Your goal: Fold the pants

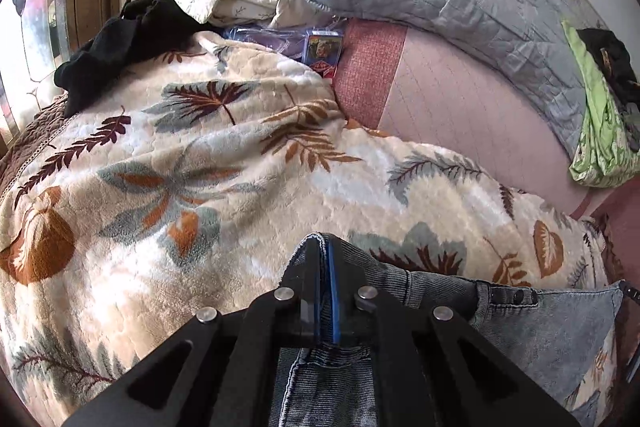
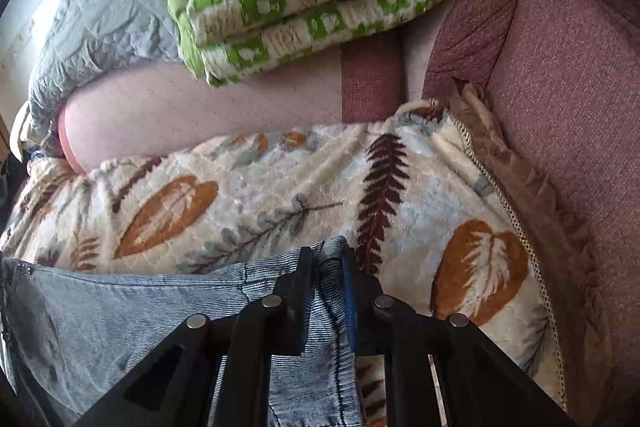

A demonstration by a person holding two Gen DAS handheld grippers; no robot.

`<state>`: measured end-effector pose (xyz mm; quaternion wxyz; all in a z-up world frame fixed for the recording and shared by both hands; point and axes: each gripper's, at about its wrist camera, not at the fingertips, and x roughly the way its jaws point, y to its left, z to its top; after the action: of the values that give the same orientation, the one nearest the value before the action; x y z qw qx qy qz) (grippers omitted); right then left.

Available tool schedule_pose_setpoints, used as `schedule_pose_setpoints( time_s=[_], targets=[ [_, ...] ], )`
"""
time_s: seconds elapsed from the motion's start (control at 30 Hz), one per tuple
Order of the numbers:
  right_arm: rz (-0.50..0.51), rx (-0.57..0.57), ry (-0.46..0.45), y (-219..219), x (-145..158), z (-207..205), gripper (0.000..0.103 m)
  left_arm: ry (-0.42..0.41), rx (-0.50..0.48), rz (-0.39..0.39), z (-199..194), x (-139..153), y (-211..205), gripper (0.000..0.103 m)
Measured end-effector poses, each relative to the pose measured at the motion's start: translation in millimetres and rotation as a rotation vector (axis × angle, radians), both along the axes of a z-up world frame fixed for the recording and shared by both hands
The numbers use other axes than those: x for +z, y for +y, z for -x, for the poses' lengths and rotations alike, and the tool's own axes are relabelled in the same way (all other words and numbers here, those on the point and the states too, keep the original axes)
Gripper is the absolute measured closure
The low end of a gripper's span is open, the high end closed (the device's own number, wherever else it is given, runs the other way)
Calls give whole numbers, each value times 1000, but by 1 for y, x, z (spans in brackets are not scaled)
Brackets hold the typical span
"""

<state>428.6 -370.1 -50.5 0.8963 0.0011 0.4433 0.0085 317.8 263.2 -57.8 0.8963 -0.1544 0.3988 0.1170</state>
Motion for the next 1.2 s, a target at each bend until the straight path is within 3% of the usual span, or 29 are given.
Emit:
schedule_pose_setpoints(
  time_s=[0.1,0.17,0.23,0.27,0.3,0.37,0.4,0.47,0.6,0.73,0.83,0.87,0.93,1.03,1.2],
  targets=[
    [89,11,105,10,-45,-10,84,102,22,-18,-11,-34,0,96],
    [134,16,192,15,-72,-11,81,216,25,-35,-15,-58,0,89],
    [167,18,142,18,-64,-5,75,192,17,-57,-7,-57,-2,88],
    [158,11,152,17,-58,-3,65,203,19,-70,-4,-52,-2,74],
    [136,8,149,13,-51,0,60,218,25,-77,0,-46,-1,67],
    [103,-14,98,6,-29,16,46,166,27,-90,18,-24,0,61],
    [85,-22,76,2,-18,28,42,136,16,-98,30,-13,0,58],
    [36,-18,48,2,-1,57,37,122,-1,-93,57,5,0,35],
    [-61,54,80,9,11,132,34,128,-8,-62,127,16,4,34],
    [-16,62,170,3,-7,204,34,258,-24,-5,183,-14,3,34],
    [18,9,224,-19,-28,234,34,331,-51,17,210,-43,-3,34],
    [-21,-4,231,-29,-32,237,34,361,-49,20,215,-51,-4,34],
    [-156,-35,230,-44,-34,226,33,333,-50,-14,220,-53,-8,34],
    [-458,-116,211,-69,-34,189,33,333,-36,-7,220,-50,-11,34],
    [-571,-242,270,-73,-62,106,34,269,32,59,214,-42,2,34]
  ],
)
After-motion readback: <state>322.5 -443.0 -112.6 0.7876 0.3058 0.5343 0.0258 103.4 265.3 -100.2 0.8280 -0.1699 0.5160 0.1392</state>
